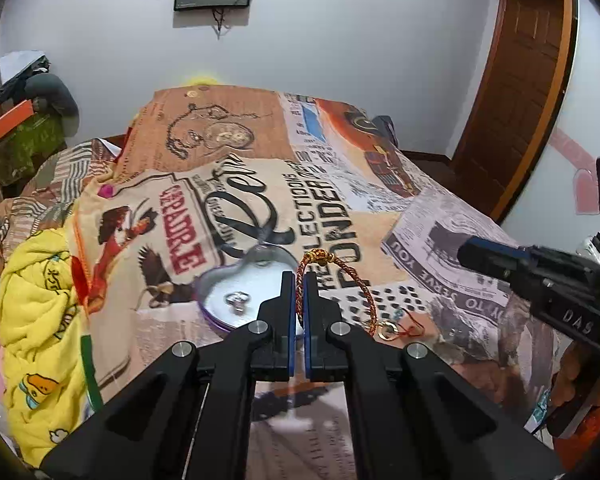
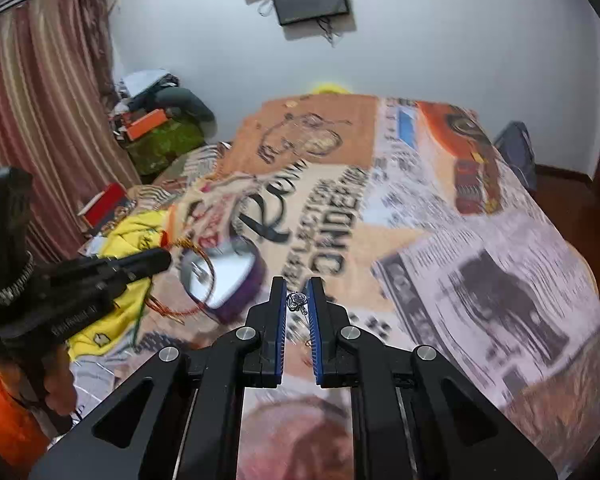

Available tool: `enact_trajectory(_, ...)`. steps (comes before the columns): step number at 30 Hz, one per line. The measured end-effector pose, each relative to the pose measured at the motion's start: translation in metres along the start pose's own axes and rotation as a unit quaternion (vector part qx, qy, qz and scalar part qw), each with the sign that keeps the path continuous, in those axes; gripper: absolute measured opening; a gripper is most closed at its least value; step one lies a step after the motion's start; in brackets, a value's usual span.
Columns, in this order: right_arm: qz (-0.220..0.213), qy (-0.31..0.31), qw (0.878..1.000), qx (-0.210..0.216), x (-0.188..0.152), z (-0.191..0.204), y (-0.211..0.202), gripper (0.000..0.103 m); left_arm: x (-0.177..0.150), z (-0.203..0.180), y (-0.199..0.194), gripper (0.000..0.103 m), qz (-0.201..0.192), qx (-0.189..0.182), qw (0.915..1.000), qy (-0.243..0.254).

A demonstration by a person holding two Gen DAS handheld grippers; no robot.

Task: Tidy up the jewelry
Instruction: 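Lower the bracelet into the heart tin with the left gripper while the right gripper carries a small ring there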

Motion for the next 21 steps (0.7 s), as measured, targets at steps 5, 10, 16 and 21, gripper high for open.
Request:
enact_trajectory(5,-0.011,-0.018,1.000,0.013,0.019,0.022,0.007,0.009,0.005,0.014,0.005,0.001,-0.001,0.001,1.0000,-0.005)
enact_trajectory(10,-0.013,-0.032,0.999,0.025,0.032,0.039,0.017,0.009,0.009,0.024,0.020,0.001,0.006,0.000,0.9999,-0.010)
enact_trajectory(16,0.014,-0.042,0.998,0.039,0.037,0.052,0.047,0.009,0.008,0.039,0.048,0.001,0.028,-0.001,0.9995,-0.014)
enact_trajectory(21,0.033,-0.050,0.997,0.046,0.037,0.062,0.067,0.009,0.005,0.051,0.065,0.001,0.046,-0.006,0.9988,-0.018)
Point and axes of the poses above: each gripper's, at about its wrist camera, not at the fingertips, and y roughly the way its jaws point, z to its left, x to its top, the point moved 9 cm from there along y, roughly the way its jaws point, and after that the axes turned 15 degrees about z, right-handed, at the moved point
